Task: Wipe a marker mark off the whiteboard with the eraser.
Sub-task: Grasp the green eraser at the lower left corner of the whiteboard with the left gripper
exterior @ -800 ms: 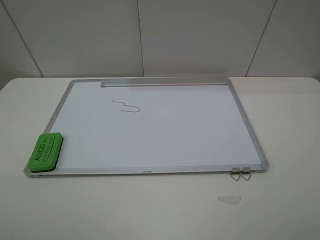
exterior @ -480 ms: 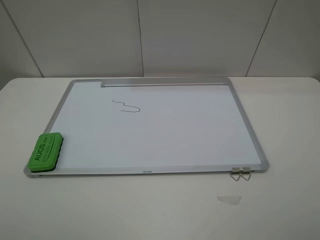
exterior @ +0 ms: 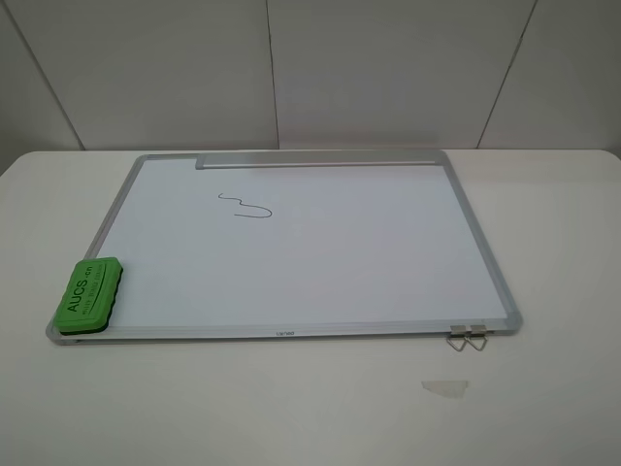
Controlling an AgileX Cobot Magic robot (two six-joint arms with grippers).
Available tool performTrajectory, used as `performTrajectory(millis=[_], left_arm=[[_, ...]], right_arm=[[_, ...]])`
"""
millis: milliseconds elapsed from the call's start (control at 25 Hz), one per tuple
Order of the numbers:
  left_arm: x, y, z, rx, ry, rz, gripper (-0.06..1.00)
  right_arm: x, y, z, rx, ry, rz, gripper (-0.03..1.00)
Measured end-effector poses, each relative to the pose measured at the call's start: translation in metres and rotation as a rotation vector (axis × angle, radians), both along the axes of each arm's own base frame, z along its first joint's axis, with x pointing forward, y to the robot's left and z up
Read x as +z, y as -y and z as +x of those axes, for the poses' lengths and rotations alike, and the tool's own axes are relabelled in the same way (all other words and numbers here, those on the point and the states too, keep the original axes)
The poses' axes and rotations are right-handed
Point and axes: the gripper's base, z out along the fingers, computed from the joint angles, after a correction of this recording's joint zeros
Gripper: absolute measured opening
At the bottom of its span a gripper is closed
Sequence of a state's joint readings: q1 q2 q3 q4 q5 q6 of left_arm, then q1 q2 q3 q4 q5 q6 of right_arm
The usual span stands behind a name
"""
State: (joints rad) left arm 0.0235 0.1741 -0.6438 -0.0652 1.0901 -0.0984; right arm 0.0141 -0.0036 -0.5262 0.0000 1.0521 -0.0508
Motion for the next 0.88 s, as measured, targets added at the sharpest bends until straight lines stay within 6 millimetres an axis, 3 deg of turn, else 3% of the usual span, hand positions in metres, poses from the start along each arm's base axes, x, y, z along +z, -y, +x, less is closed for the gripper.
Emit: performTrajectory(millis=[240,440,560,880], left_arm=[[0.032,-0.003,0.043,0.021,-0.161,0.0,0.67],[0.041,-0.009,0.086,0.05,-0.312,0.056,0.67],[0.031,-0.01,0.114,0.047,-0.446,0.064,0.67],[-0.021,-0.011,0.185,0.032,-0.751,0.056,0.67]], right_arm=[[0.0,0.0,0.0,0.0,0.0,0.0,0.82],[0.0,0.0,0.0,0.0,0.0,0.0,0.82],[0.0,0.0,0.0,0.0,0.0,0.0,0.82],[0.0,0.0,0.0,0.0,0.0,0.0,0.82]])
